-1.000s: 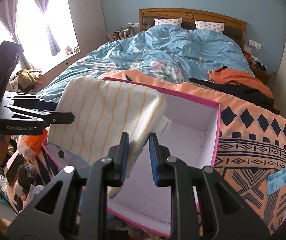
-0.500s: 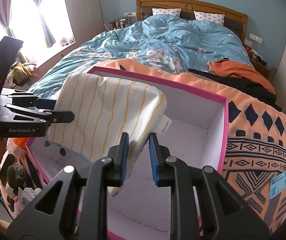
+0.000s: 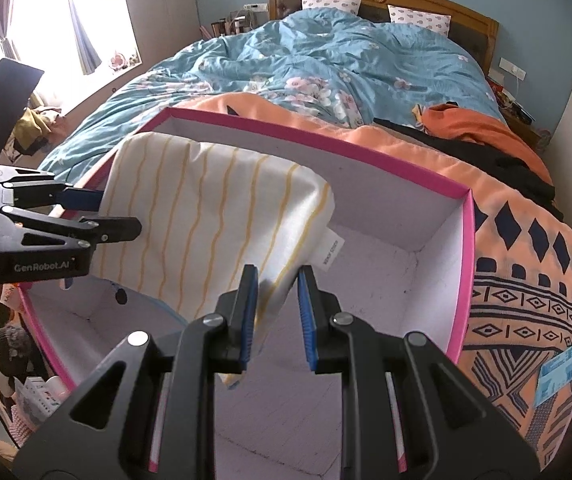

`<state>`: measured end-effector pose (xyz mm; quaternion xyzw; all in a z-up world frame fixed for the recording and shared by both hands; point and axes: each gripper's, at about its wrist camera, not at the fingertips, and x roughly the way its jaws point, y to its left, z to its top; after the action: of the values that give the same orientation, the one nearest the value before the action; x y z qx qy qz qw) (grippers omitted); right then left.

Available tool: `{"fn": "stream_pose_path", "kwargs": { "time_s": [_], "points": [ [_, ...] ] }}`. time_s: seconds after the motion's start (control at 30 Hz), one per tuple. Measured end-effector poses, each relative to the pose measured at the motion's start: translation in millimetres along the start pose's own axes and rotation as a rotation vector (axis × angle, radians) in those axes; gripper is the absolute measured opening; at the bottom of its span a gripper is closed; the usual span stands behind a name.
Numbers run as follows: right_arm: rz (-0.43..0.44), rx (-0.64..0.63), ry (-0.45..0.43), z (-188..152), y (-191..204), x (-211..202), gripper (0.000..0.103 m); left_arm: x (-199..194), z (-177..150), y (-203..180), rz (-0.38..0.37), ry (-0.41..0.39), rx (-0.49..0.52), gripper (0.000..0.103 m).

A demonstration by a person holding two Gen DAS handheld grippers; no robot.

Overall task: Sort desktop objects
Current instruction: 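Lower the striped pouch into the pink box and open the left gripper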

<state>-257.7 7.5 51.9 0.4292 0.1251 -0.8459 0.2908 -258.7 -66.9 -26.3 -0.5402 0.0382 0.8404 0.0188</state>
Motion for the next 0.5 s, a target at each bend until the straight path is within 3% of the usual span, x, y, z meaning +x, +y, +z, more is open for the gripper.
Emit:
{"fn": "stream_pose_path", "kwargs": {
  "time_s": [0.5],
  "points": [
    [-0.037,0.003,0.096,4,-4,28,0.022,15,6,-12,0.111,0.006,0.041,0.047]
  ]
}}
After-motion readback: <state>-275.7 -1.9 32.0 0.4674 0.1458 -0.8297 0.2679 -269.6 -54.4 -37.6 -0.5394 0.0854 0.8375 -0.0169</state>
